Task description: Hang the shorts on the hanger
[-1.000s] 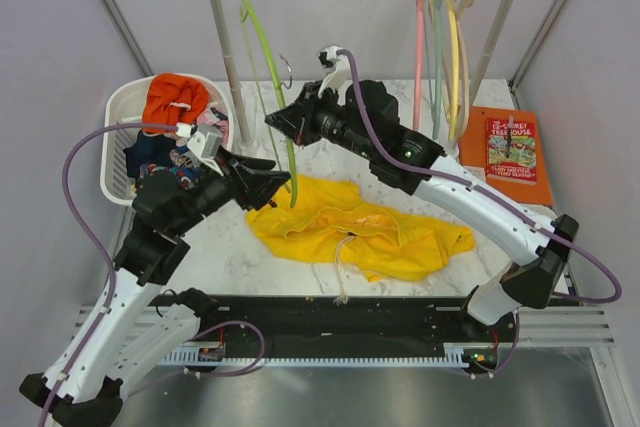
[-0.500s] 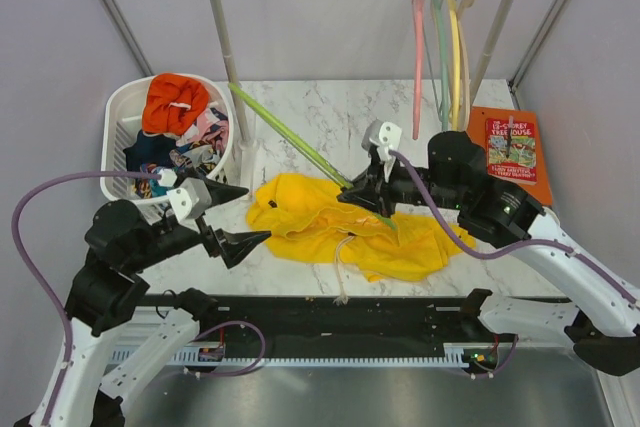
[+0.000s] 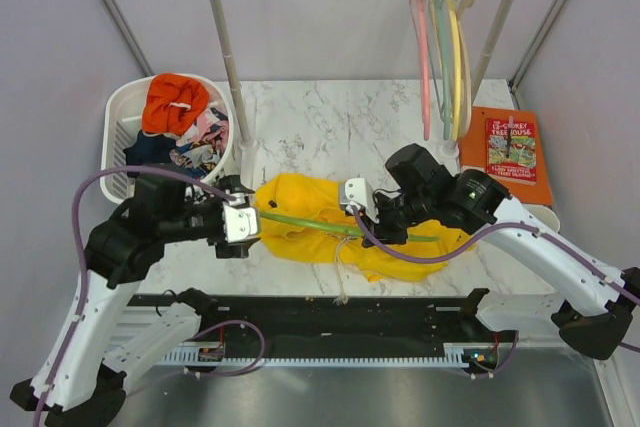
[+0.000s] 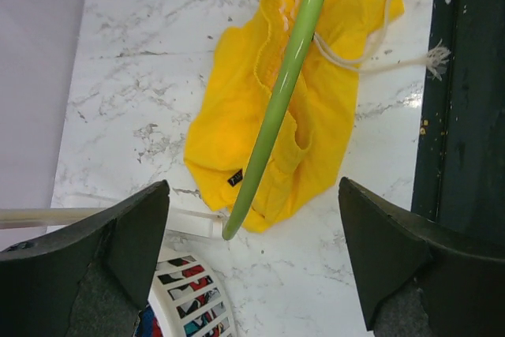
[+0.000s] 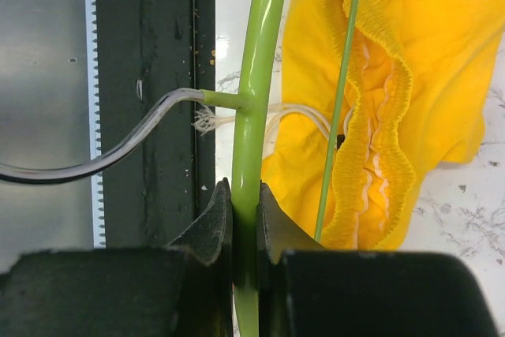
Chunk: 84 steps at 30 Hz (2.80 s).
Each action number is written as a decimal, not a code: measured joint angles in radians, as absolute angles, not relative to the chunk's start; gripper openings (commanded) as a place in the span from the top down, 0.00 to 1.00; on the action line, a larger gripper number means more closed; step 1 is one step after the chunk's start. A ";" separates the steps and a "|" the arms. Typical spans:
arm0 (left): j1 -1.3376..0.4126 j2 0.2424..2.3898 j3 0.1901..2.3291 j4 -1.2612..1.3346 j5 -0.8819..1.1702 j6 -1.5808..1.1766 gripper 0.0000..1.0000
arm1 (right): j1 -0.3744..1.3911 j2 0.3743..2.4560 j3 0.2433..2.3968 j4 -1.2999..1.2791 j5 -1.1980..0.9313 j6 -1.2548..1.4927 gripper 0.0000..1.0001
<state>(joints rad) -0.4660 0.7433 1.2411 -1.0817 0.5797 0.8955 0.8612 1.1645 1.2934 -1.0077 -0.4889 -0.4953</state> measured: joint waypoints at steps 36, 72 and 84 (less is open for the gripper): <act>-0.628 0.858 0.974 -0.899 0.688 0.533 0.98 | 0.882 0.997 1.222 -0.748 -0.466 -0.547 0.23; -0.627 1.002 0.811 -0.589 0.349 0.428 0.45 | 0.887 0.917 1.174 -1.027 -0.156 -0.686 1.00; -0.754 1.121 0.788 -0.514 0.154 0.514 0.44 | 0.886 0.927 1.100 -1.002 -0.094 -0.711 1.00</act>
